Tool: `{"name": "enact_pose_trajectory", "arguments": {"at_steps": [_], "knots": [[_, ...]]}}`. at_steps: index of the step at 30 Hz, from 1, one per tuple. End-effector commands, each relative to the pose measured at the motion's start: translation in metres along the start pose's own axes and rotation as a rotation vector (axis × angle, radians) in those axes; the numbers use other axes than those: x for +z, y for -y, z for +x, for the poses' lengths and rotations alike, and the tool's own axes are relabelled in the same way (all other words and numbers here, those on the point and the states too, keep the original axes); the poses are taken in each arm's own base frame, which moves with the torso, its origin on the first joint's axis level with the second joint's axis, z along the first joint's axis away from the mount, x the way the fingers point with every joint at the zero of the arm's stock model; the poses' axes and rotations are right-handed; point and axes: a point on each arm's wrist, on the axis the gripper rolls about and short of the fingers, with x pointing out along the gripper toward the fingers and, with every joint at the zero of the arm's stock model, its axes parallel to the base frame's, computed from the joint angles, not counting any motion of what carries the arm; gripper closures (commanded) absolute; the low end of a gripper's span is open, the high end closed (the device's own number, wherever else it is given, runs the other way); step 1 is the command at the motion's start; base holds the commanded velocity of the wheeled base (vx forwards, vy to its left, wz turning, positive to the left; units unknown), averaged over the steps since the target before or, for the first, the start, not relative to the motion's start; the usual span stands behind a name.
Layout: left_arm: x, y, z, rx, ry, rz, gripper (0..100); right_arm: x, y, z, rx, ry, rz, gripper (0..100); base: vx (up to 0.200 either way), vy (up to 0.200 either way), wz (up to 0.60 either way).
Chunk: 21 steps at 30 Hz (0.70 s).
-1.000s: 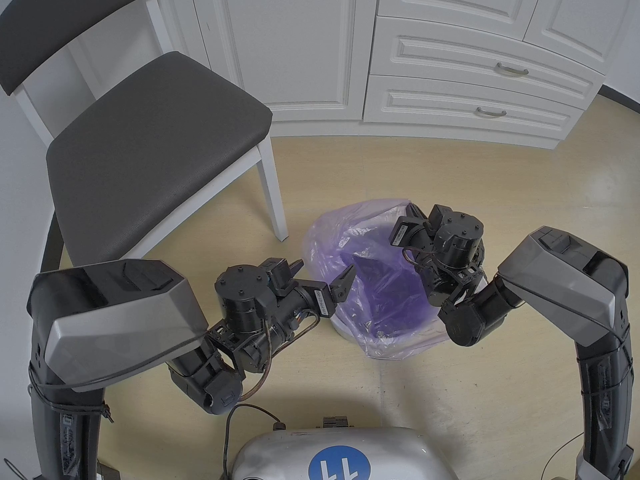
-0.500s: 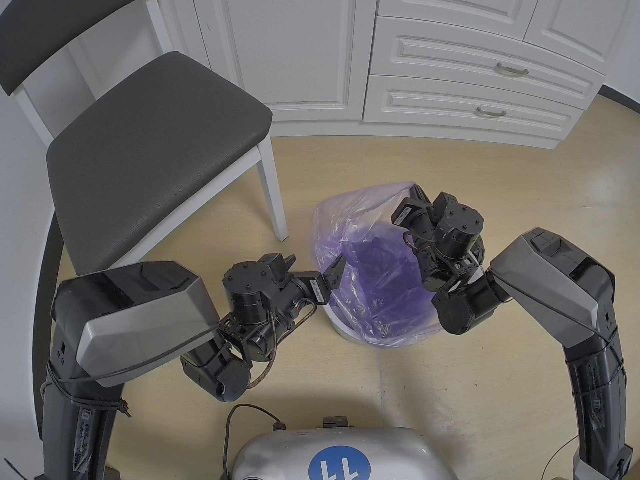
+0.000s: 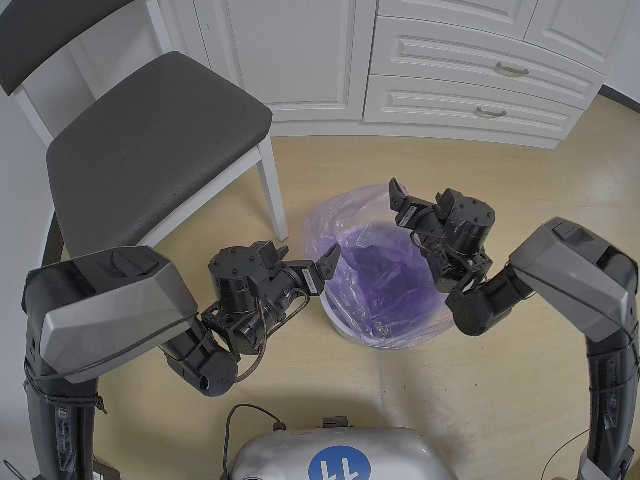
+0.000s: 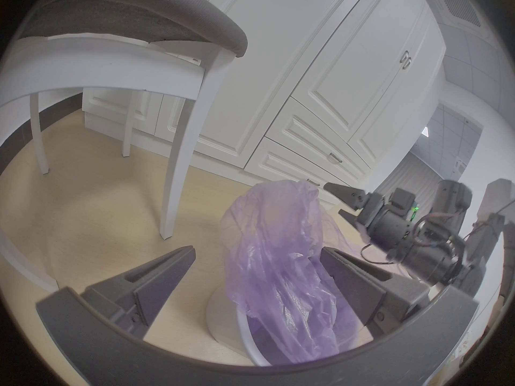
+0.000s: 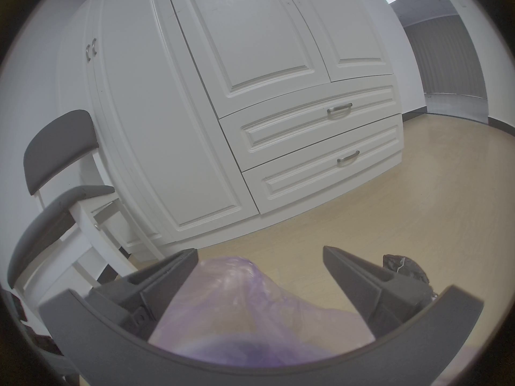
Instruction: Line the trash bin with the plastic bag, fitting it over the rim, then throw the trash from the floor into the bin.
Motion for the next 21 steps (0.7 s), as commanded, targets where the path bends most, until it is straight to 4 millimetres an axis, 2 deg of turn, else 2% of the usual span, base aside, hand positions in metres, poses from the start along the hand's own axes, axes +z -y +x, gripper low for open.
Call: {"name": "enact_pose_trajectory", "arguments": {"at_steps": [1, 2, 3, 4, 5, 6, 7, 9, 10, 11, 15, 18, 21], "knots": [[0.009, 0.005, -0.004, -0.008, 0.011, 0.000, 0, 0.064, -0.006, -0.026, 0.031, -0.005, -0.001, 0, 0.000, 0.000, 0.00], [0.005, 0.003, -0.003, -0.003, -0.002, 0.001, 0, 0.088, -0.004, -0.038, 0.013, -0.050, -0.025, 0, 0.000, 0.000, 0.00], [0.004, 0.003, -0.003, -0.001, -0.008, 0.004, 0, 0.099, -0.004, -0.043, 0.010, -0.062, -0.029, 0, 0.000, 0.000, 0.00], [0.004, 0.003, -0.004, 0.000, -0.011, 0.002, 0, 0.100, -0.004, -0.044, 0.010, -0.064, -0.030, 0, 0.000, 0.000, 0.00], [0.003, 0.003, -0.004, 0.003, -0.016, 0.008, 0, 0.112, -0.007, -0.053, 0.011, -0.076, -0.034, 0, 0.000, 0.000, 0.00], [0.003, 0.005, -0.005, 0.003, -0.019, 0.009, 0, 0.115, -0.007, -0.059, 0.011, -0.091, -0.043, 0, 0.000, 0.000, 0.00], [0.003, 0.006, -0.005, 0.001, -0.020, 0.014, 0, 0.118, -0.006, -0.073, 0.011, -0.139, -0.080, 0, 0.000, 0.000, 0.00], [0.000, 0.010, -0.008, -0.007, -0.033, 0.018, 0, 0.114, -0.007, -0.105, 0.030, -0.301, -0.214, 0, 0.000, 0.000, 0.00], [0.000, 0.010, -0.008, -0.007, -0.033, 0.018, 0, 0.114, -0.007, -0.105, 0.030, -0.301, -0.214, 0, 0.000, 0.000, 0.00], [-0.003, 0.016, -0.009, -0.018, -0.044, 0.022, 0, 0.108, -0.005, -0.125, 0.043, -0.451, -0.298, 0, 0.000, 0.000, 0.00], [-0.019, 0.027, -0.009, -0.003, -0.105, 0.032, 0, 0.103, -0.003, -0.131, 0.029, -0.560, -0.345, 0, 0.000, 0.000, 0.00], [-0.036, 0.024, -0.001, 0.036, -0.137, 0.040, 0, 0.100, 0.005, -0.135, 0.012, -0.594, -0.373, 0, 0.000, 0.000, 0.00], [-0.043, 0.021, 0.005, 0.071, -0.137, 0.045, 0, 0.105, 0.012, -0.148, 0.014, -0.646, -0.434, 0, 0.000, 0.000, 0.00]]}}
